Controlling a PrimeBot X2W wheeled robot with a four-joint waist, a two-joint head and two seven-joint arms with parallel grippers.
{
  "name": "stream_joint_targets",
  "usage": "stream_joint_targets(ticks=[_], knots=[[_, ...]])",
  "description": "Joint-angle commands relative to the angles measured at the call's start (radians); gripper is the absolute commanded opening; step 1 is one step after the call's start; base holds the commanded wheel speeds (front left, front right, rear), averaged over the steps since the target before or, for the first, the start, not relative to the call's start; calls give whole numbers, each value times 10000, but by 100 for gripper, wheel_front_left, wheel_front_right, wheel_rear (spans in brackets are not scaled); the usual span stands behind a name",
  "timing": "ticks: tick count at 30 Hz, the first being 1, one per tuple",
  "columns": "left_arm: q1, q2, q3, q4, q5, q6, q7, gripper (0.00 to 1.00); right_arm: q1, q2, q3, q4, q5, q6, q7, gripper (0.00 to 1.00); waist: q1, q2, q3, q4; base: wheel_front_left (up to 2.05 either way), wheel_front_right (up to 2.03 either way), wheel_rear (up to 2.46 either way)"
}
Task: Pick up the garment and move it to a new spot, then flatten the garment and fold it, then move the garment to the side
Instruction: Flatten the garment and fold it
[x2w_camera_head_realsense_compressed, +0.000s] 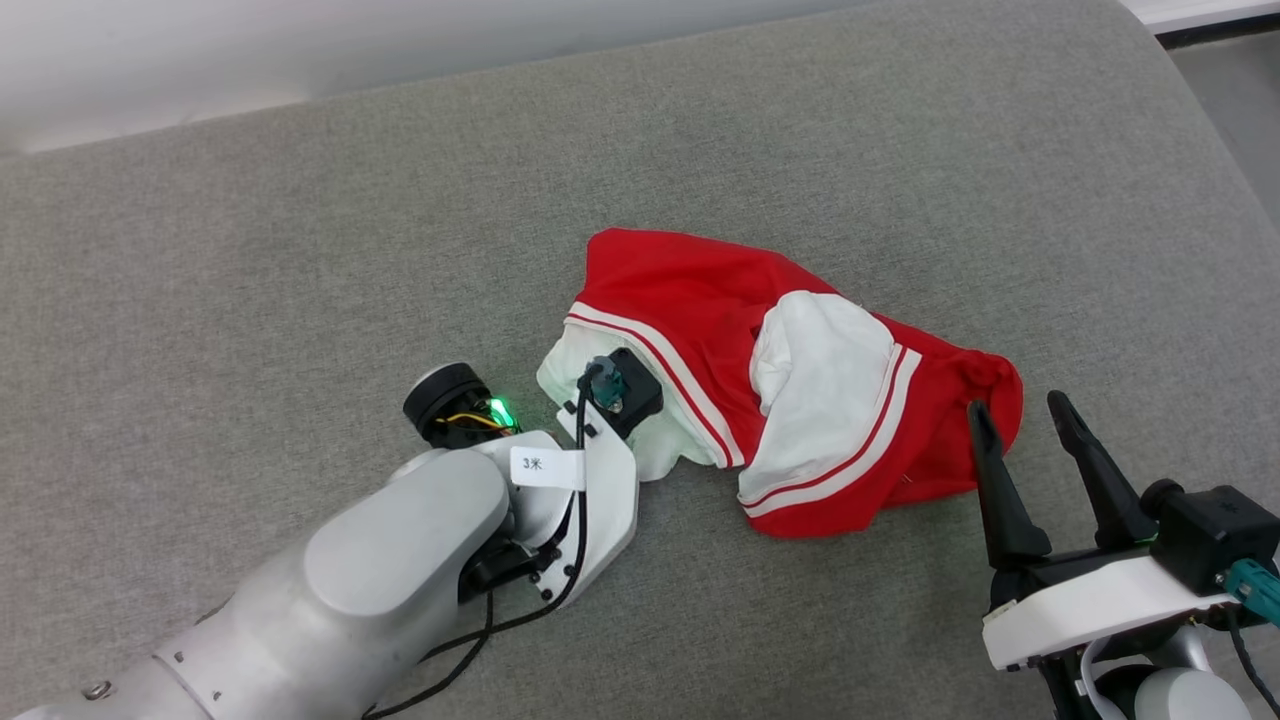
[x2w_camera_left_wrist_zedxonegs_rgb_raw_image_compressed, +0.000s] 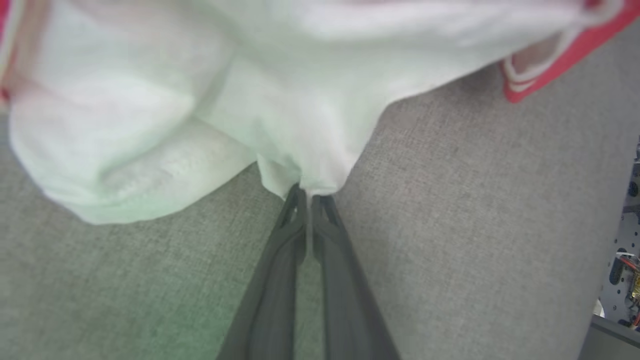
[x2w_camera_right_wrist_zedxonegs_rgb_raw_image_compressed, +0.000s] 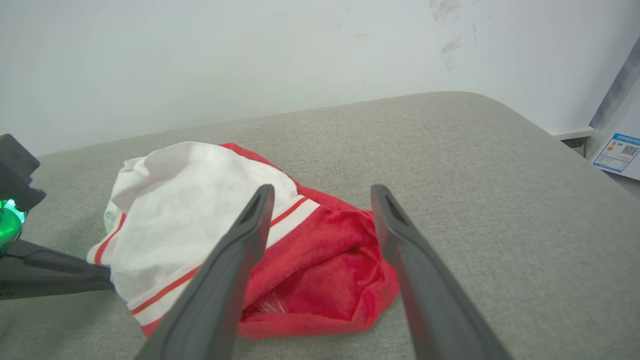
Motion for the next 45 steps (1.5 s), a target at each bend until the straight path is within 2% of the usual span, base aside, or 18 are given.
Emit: stream_joint_targets(ticks=[1,5,8,18,22,28,32,37,41,42,44,45], knots=[[168,60,-147,223,12,19,14,0,-94,17,-19,10,82,-3,-25,100,0,0,-15,12,0,0,0],[-48,-87,157,617,-9,29,-1017,0,-82,17,-145,71,63,-3,-55,100,0,0,-127,131,0,0,0],[24,-154,541,677,-42,245,-1990,0,-82,16,-258,97,-17,-3,-10,100,0,0,-232,315,0,0,0],[933,369,2094,239,-516,1532,-4711,0,-275,16,-519,162,-437,-3,352,100,0,0,-631,1366,0,0,0],[1693,925,2779,-381,-971,2073,-5397,0,-296,15,-577,145,-521,-3,506,100,0,0,-768,1696,0,0,0],[3255,2060,3468,-1598,-1478,3020,-5846,0,-86,16,-709,84,-579,-3,667,100,0,0,-940,2041,0,0,0],[4502,2590,3703,-2253,-1987,3561,-5790,0,13,16,-744,59,-575,-3,732,100,0,0,-1060,2155,0,0,0],[6036,2826,3995,-2541,-2818,4093,-5868,0,106,16,-683,99,-559,-2,805,100,0,0,-1283,2160,0,0,0],[6735,2765,4024,-2625,-3269,4062,-5928,0,192,15,-671,9,-522,-3,864,100,0,0,-1405,2158,0,0,0],[6791,2725,4059,-2651,-3274,4062,-6024,24,205,16,-678,-18,-514,-3,876,100,0,0,-1425,2169,0,0,0],[6781,2646,4110,-2655,-3237,4000,-6244,100,227,15,-713,-78,-512,-2,940,100,0,0,-1452,2206,0,0,0],[6704,2624,4152,-2638,-3156,3988,-6402,100,257,16,-714,-100,-516,-2,955,100,0,0,-1468,2224,0,0,0]])
